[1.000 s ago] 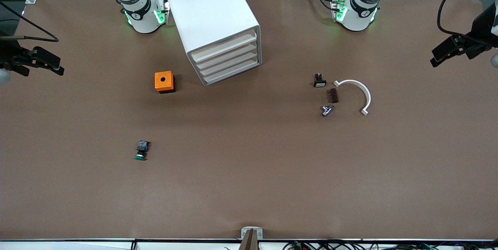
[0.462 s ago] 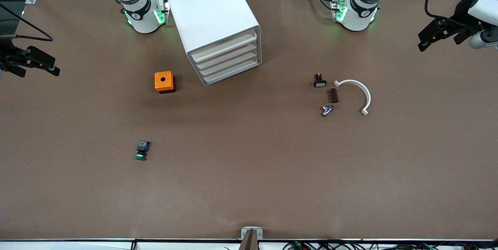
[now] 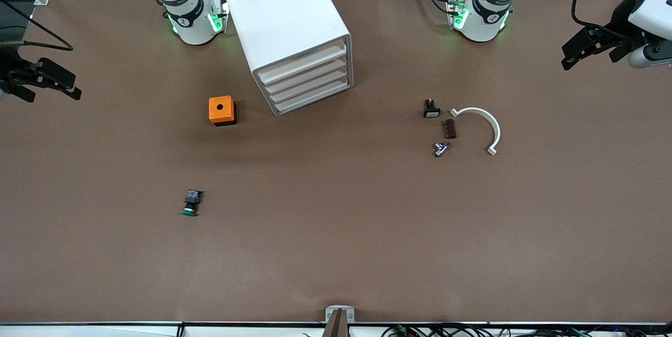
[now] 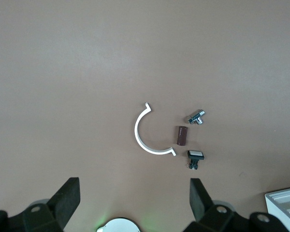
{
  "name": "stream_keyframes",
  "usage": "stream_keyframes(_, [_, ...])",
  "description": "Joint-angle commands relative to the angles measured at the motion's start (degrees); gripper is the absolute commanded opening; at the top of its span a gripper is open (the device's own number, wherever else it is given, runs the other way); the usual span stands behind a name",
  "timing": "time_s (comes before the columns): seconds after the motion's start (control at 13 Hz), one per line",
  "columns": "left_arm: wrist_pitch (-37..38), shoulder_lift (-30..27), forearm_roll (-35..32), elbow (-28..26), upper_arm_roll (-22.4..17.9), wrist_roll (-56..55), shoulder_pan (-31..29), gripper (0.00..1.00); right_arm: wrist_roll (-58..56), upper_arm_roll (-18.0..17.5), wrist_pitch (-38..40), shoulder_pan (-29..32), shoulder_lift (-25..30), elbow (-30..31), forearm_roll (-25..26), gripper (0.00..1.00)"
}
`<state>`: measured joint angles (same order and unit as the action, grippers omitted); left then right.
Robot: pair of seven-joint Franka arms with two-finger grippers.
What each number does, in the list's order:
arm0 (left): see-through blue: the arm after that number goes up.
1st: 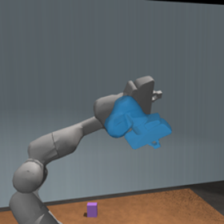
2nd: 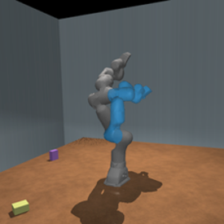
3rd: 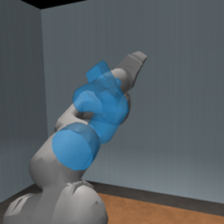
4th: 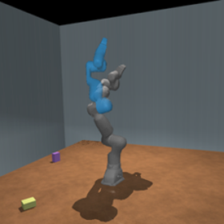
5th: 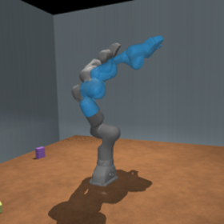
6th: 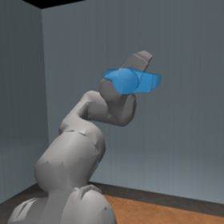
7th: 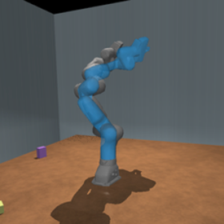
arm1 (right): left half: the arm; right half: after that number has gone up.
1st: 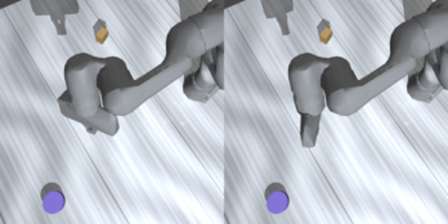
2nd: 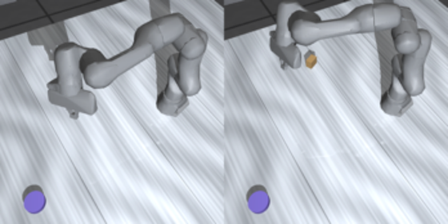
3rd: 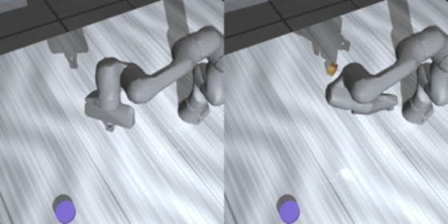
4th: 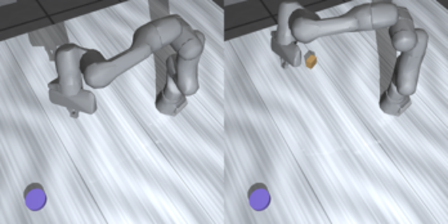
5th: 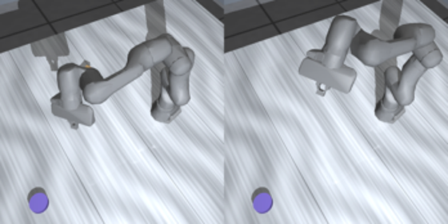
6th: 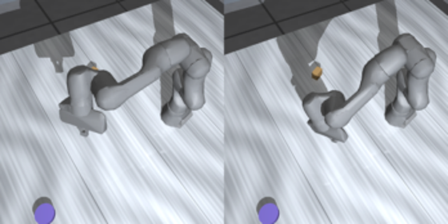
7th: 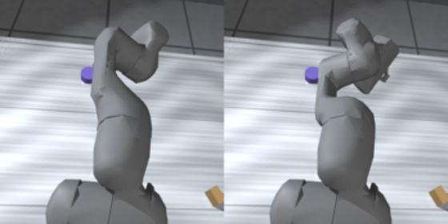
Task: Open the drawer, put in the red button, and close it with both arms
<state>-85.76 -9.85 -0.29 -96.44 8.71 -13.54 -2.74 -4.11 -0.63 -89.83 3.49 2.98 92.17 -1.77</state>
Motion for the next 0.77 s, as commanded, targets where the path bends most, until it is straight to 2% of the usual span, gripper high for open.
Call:
stream_keyframes(0.0, [-0.29,0.00,0.91,0.55,0.35,1.23,-0.87,1.00,-0.99,-0.43,-0.87,0.55,1.59,1.53,1.15,1.00])
stream_keyframes(0.69, [1.12,1.58,0.12,2.75,0.35,7.21,-0.87,1.00,-0.90,-0.25,0.71,1.34,1.42,0.73,0.62,1.00])
